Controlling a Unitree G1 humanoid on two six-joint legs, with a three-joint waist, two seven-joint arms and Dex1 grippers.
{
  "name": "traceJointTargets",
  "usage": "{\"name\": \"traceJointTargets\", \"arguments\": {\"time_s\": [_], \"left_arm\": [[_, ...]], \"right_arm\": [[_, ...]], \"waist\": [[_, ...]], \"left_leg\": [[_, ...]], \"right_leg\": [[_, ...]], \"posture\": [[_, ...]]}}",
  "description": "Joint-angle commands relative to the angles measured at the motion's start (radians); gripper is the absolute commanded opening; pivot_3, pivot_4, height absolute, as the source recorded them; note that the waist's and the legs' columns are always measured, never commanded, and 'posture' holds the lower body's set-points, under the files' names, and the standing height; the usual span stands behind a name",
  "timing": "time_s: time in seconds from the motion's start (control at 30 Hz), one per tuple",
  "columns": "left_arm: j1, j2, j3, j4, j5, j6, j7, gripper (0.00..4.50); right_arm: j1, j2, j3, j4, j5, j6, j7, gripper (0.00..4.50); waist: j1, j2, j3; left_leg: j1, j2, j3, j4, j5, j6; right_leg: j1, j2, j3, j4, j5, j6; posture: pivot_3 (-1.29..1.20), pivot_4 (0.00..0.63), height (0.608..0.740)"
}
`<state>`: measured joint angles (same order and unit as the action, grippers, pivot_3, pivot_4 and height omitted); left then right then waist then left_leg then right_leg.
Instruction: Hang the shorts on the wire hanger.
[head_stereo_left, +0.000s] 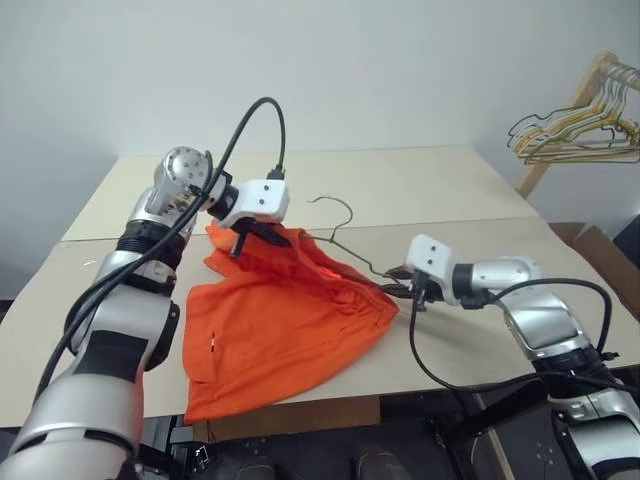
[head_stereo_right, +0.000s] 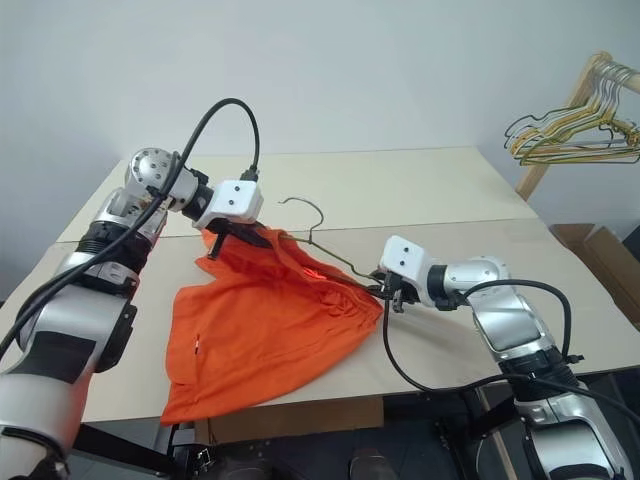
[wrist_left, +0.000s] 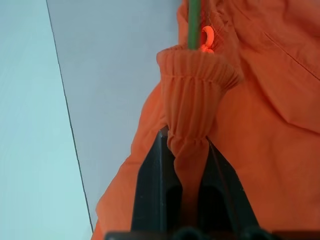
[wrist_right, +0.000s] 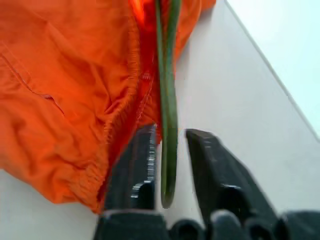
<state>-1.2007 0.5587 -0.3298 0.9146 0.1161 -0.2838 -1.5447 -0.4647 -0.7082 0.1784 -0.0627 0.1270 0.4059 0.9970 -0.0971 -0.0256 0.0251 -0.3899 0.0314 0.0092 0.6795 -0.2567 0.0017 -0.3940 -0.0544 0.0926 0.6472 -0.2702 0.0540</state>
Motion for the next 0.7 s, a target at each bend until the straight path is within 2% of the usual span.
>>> {"name": "traceJointTargets", "arguments": {"time_s": [0.03, 0.1, 0.23, 0.33, 0.53, 0.7], "left_arm": [[0.006, 0.053, 0.044, -0.057, -0.026, -0.01, -0.011, 0.0], [0.02, 0.069, 0.051, -0.077, -0.035, -0.013, -0.017, 0.0], [0.033, 0.093, 0.066, -0.096, -0.041, -0.008, -0.023, 0.0], [0.028, 0.098, 0.069, -0.091, -0.043, -0.006, -0.02, 0.0], [0.022, 0.102, 0.073, -0.086, -0.046, -0.003, -0.016, 0.0], [0.026, 0.104, 0.075, -0.088, -0.048, 0.0, -0.011, 0.0]], "right_arm": [[0.033, -0.037, -0.147, -0.041, 0.08, 0.063, -0.025, 2.87], [0.07, -0.056, -0.211, -0.053, 0.142, 0.132, -0.011, 3.43], [0.197, -0.07, -0.285, -0.128, 0.262, 0.236, 0.022, 3.43], [0.214, -0.005, -0.269, -0.154, 0.342, 0.361, -0.023, 3.43], [0.205, 0.168, -0.189, -0.162, 0.378, 0.466, -0.145, 3.43], [0.177, 0.255, -0.175, -0.122, 0.409, 0.541, -0.209, 3.43]], "waist": [[0.0, 0.0, 0.0], [0.0, 0.0, 0.0], [0.002, 0.0, 0.0], [-0.002, 0.0, 0.0], [-0.002, 0.0, 0.0], [0.0, 0.0, 0.0]], "left_leg": [[0.0, 0.0, 0.0, 0.0, 0.0, 0.0], [0.0, 0.0, 0.0, 0.0, 0.0, 0.0], [0.0, 0.0, -0.001, 0.0, 0.0, 0.0], [0.001, 0.0, -0.002, 0.0, 0.0, 0.0], [0.001, 0.001, -0.003, 0.0, 0.0, 0.0], [0.0, 0.0, -0.003, 0.001, 0.0, 0.0]], "right_leg": [[0.0, 0.0, 0.0, 0.0, 0.0, 0.0], [0.0, 0.0, 0.0, 0.0, 0.0, 0.0], [0.001, 0.0, -0.002, 0.0, 0.0, 0.0], [0.002, 0.0, -0.002, 0.0, 0.0, 0.0], [0.001, 0.001, -0.002, 0.001, 0.0, 0.0], [0.001, 0.0, -0.002, 0.001, 0.0, 0.0]], "posture": [[-0.09, 0.0, 0.74], [-0.09, 0.0, 0.74], [-0.1, 0.0, 0.74], [-0.1, 0.0, 0.74], [-0.09, 0.0, 0.74], [-0.09, 0.0, 0.74]]}}
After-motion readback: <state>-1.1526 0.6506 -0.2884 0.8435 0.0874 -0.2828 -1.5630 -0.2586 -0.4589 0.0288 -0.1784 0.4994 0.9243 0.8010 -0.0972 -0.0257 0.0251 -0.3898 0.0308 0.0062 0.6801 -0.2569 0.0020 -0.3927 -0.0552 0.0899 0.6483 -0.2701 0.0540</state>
